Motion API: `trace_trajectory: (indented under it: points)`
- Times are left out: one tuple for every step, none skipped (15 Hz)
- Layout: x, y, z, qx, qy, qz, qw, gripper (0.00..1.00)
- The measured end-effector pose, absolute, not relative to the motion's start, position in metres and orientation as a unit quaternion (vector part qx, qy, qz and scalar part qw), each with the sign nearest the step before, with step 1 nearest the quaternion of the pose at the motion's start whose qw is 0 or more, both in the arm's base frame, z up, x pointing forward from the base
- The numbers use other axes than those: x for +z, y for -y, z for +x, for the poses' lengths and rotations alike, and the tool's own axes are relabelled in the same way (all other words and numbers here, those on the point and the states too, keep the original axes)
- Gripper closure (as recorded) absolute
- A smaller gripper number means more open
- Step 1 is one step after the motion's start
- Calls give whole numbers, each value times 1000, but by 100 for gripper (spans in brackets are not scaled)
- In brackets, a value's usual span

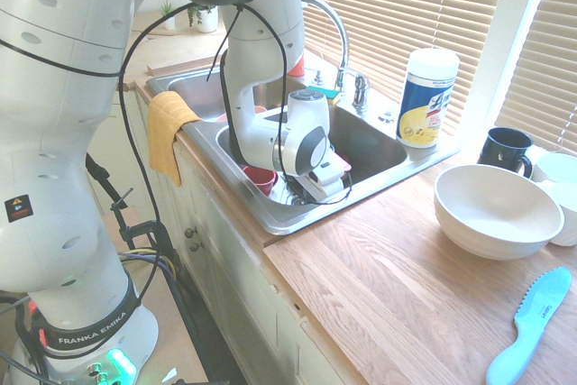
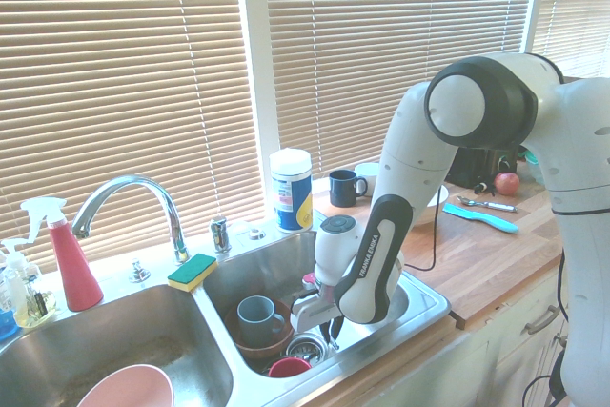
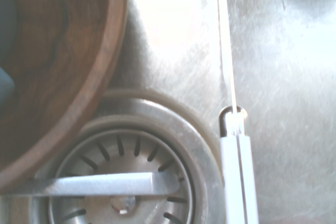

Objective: Put the knife into the sink

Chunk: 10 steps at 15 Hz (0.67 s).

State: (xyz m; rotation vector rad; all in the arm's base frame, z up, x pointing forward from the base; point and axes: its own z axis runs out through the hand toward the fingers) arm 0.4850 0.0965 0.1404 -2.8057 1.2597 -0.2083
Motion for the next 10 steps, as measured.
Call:
trace_trajectory:
  points:
    - [144,-96,486,-71,-408,-909,31,0]
    - [148,-96,487,-74,-408,-909,32,0]
    - [152,-96,487,-77,-408,-909,33,0]
    - [157,-95,487,-80,-409,-908,33,0]
    - [162,-93,486,-82,-410,-908,33,0]
    - [169,-93,485,-84,-411,-907,34,0]
    - [179,-94,483,-82,-416,-905,35,0]
    - [193,-94,483,-77,-417,-905,36,0]
    - [212,-97,482,-75,-412,-907,34,0]
    - [235,-99,482,-75,-412,-908,33,0]
